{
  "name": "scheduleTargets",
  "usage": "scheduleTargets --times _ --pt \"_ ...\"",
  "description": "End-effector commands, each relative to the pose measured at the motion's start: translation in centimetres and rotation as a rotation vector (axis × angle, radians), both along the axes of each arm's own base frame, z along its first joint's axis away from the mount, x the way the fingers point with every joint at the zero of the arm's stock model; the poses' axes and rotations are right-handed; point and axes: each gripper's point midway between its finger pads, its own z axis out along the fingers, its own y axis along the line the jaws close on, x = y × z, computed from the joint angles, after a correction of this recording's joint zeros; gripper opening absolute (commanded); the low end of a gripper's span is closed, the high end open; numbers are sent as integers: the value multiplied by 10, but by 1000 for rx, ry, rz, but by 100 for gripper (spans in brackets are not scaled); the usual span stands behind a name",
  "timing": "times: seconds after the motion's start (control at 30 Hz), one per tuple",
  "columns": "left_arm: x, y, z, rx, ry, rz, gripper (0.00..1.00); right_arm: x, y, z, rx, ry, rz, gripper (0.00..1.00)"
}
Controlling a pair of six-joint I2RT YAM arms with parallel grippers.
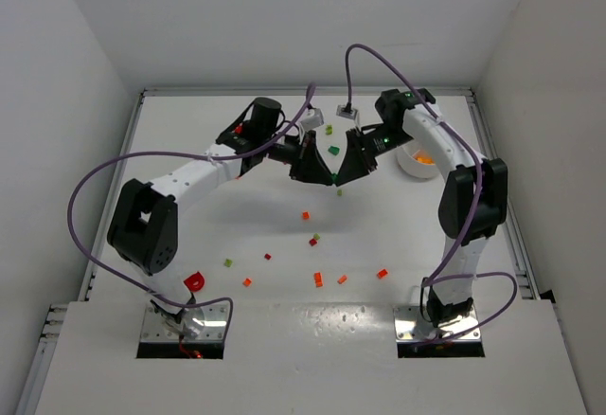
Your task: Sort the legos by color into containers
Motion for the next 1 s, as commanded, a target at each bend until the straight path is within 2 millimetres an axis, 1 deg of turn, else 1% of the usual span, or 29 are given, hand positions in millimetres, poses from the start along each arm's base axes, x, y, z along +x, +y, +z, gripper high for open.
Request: scheduleTargets --times 0.0,0.07,0.1,0.2,0.23,0.27,0.3,0.47,0.5,0.53,0.6,0.63,0.67,0.73,0.77,0.8,0.83,0.87,0.9,0.93,0.97 --pt "-4 0 4 -37 -24 -51 15 -10 15 26 92 8 31 17" --pt "-6 1 5 -41 -21 -59 15 -10 15 26 92 8 31 22" --pt "-5 0 1 -36 -12 -59 15 -13 17 27 85 -2 43 23" --pt "-7 0 1 -38 -1 -65 15 -16 18 26 75 -5 53 23" --pt "-7 0 1 -38 -1 -65 15 -14 19 28 78 -14 53 26" --pt "-7 0 1 -38 -1 -65 15 -13 19 25 75 -5 53 29" --pt "-7 0 1 -38 -1 -65 15 -13 18 23 66 -8 53 34" --pt "-8 0 2 -42 1 -73 15 -12 18 24 60 -19 54 34" --pt "-8 0 2 -42 1 -73 15 -12 18 24 60 -19 54 32" --pt "-7 0 -1 -38 10 -73 15 -12 18 24 60 -19 54 21" --pt "-7 0 -1 -38 10 -73 16 -12 18 24 60 -19 54 13" --pt "-8 0 -2 -34 18 -73 19 -12 18 24 60 -19 54 7" --pt "-8 0 -2 -33 18 -73 31 -12 18 24 60 -19 54 5" --pt "-6 0 -3 -29 15 -64 43 -14 17 23 52 -30 58 1" --pt "-6 0 -3 -29 15 -64 51 -11 13 21 43 -33 47 0" --pt "-4 0 -4 -24 12 -53 53 -10 8 21 32 -38 36 0" --pt "-4 1 -2 -18 7 -40 57 -12 6 19 20 -49 37 0" --pt "0 4 -4 -7 15 -20 59 -12 5 17 0 -46 34 0" --pt "4 9 -3 1 14 6 61 -11 -4 9 -56 -64 28 0" --pt "14 12 -2 18 7 47 65 -11 -7 2 -95 -41 17 0" --pt "17 16 -6 47 34 77 78 -10 -15 2 -130 -77 6 0"
